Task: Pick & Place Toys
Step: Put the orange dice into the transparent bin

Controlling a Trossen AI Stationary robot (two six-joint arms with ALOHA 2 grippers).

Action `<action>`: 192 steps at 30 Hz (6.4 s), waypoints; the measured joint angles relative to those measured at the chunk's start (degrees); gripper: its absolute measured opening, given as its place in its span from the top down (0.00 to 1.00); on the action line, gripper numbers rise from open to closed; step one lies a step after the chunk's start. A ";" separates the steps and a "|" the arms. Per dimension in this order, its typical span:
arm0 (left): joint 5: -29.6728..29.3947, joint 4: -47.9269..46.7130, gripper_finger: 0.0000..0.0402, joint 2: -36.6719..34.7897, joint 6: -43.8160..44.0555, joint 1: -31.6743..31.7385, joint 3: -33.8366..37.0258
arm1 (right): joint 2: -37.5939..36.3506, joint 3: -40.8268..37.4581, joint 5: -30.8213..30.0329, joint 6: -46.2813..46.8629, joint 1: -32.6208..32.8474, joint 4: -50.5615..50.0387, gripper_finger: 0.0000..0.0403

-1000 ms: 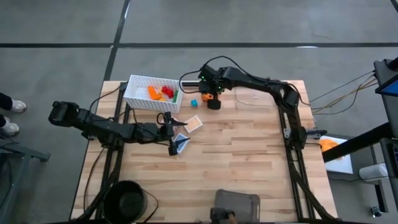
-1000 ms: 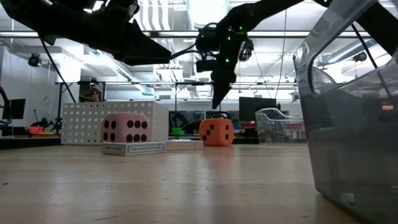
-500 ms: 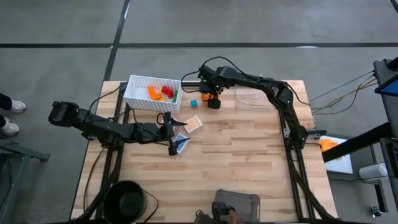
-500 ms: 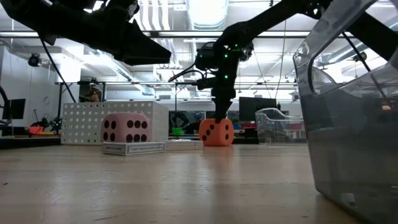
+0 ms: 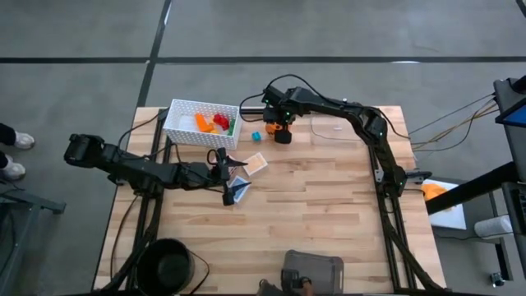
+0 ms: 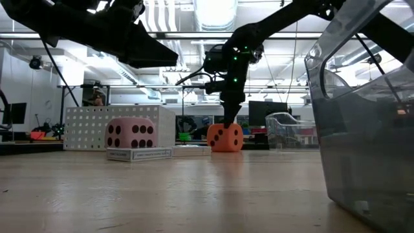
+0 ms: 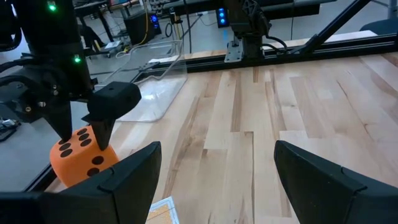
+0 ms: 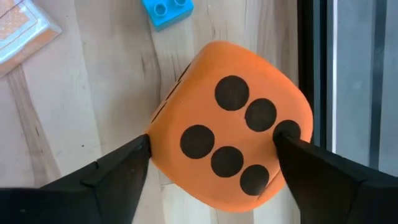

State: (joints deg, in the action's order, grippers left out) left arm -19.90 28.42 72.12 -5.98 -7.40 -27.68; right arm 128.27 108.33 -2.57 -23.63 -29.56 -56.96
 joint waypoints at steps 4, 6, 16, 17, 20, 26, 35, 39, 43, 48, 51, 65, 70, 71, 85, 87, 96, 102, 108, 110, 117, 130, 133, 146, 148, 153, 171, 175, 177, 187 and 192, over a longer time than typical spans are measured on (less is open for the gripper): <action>0.01 0.00 0.22 0.00 0.01 0.00 0.00 | -0.54 0.15 0.98 -0.04 0.36 -3.17 0.30; 0.01 0.00 0.22 -0.01 0.02 0.03 0.00 | -1.23 0.15 1.91 -0.09 0.46 -7.16 0.37; 0.00 0.02 0.22 0.00 0.02 0.04 0.00 | -3.13 -0.63 18.81 -0.68 3.81 -20.64 0.54; 0.01 0.01 0.22 -0.02 0.02 0.04 0.00 | -3.86 -0.28 19.60 -0.50 4.36 -20.42 0.55; 0.00 0.00 0.22 0.00 0.02 0.04 0.00 | -4.79 -0.24 19.03 0.46 6.71 -21.32 0.58; 0.00 -0.20 0.22 -0.02 0.04 0.02 0.00 | -8.35 -0.15 9.56 1.31 13.53 -17.54 0.60; 0.02 -0.20 0.22 0.00 0.17 -0.02 0.00 | -8.46 -0.18 -8.09 -1.69 18.66 -6.03 0.45; 0.02 -0.10 0.22 -0.02 0.15 0.00 0.00 | -6.62 -0.44 -8.66 -0.67 17.67 -3.43 0.27; 0.02 -0.01 0.22 -0.02 0.14 0.00 0.00 | -5.50 -0.35 -8.62 -1.06 16.27 -3.30 0.10; 0.02 0.00 0.22 0.00 0.00 0.00 0.00 | -4.66 -0.35 -9.13 -1.85 12.93 -3.34 0.01; 0.02 0.00 0.22 -0.02 0.00 0.00 0.00 | -4.44 -0.33 -9.16 -1.88 11.15 -3.24 0.03; 0.02 0.00 0.22 -0.02 0.00 0.00 0.00 | 0.19 0.04 -7.94 -3.23 6.88 -1.05 0.07; 0.02 0.00 0.22 0.00 -0.04 0.00 0.00 | 0.70 0.28 -9.65 -3.58 7.16 -0.51 0.11; 0.02 -0.01 0.22 -0.01 -0.04 0.00 0.00 | 0.70 0.34 -9.43 -3.44 7.18 -0.69 0.13; 0.02 0.00 0.22 0.00 -0.02 0.04 0.00 | 0.63 0.55 -8.78 -3.86 7.30 -2.63 0.65; 0.01 0.00 0.22 -0.02 -0.02 0.04 0.00 | 0.63 0.55 -8.79 -4.00 7.32 -2.76 0.65; 0.02 0.02 0.22 -0.01 -0.02 0.04 0.00 | 0.66 0.70 -10.30 -4.50 7.43 -3.24 0.68; 0.02 0.02 0.22 -0.01 -0.02 0.02 0.00 | 0.78 2.13 -10.71 -4.47 7.47 -3.98 0.68; 0.01 0.02 0.22 -0.02 -0.02 0.02 0.00 | 1.14 6.12 -10.73 -3.25 7.47 -7.31 0.70; 0.01 0.02 0.22 0.00 -0.02 -0.01 0.00 | 1.25 7.83 -10.31 -2.93 7.43 -9.25 0.71; 0.02 0.02 0.22 -0.02 0.00 -0.02 0.00 | 1.29 13.90 -9.70 -2.68 7.58 -17.22 0.88; 0.01 -0.41 0.22 0.00 0.00 0.00 0.00 | -1.65 16.92 6.55 -1.72 7.65 -21.56 0.92; 0.01 -0.90 0.22 -0.02 0.02 0.00 0.00 | -2.46 16.92 11.44 -1.51 7.65 -18.44 0.92; 2.80 1.64 0.22 -0.02 -1.54 -1.52 0.00 | -2.75 7.04 22.26 -0.94 7.48 -4.78 0.95; 3.04 3.25 0.22 -0.02 -2.88 -2.59 0.00 | -3.02 5.62 23.49 -0.99 7.47 -2.79 0.95; 3.04 6.22 0.22 -0.02 -6.01 -5.44 0.00 | -3.28 4.18 25.49 -1.72 7.47 -2.19 0.95; 3.06 6.95 0.22 -5.35 -7.74 -9.98 -0.01 | -22.82 -17.01 31.70 5.39 10.80 25.11 0.95; 3.08 6.66 0.22 -7.20 -7.76 -10.87 -0.02 | -29.84 -31.10 29.62 9.62 11.82 42.64 0.95; 3.06 6.57 0.22 -7.35 -7.74 -10.99 -0.02 | -33.65 -38.57 27.49 12.12 12.22 52.48 0.95; 3.08 6.33 0.22 -7.04 -7.73 -10.99 0.00 | -50.20 -67.64 15.10 18.85 11.94 77.32 0.95; 3.06 6.27 0.22 -7.04 -7.72 -10.88 0.00 | -59.53 -74.90 9.16 19.26 11.04 76.90 0.95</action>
State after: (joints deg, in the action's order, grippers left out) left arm -16.84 34.70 65.08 -13.69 -18.28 -27.68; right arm 68.74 33.44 6.59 -4.36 -18.52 19.94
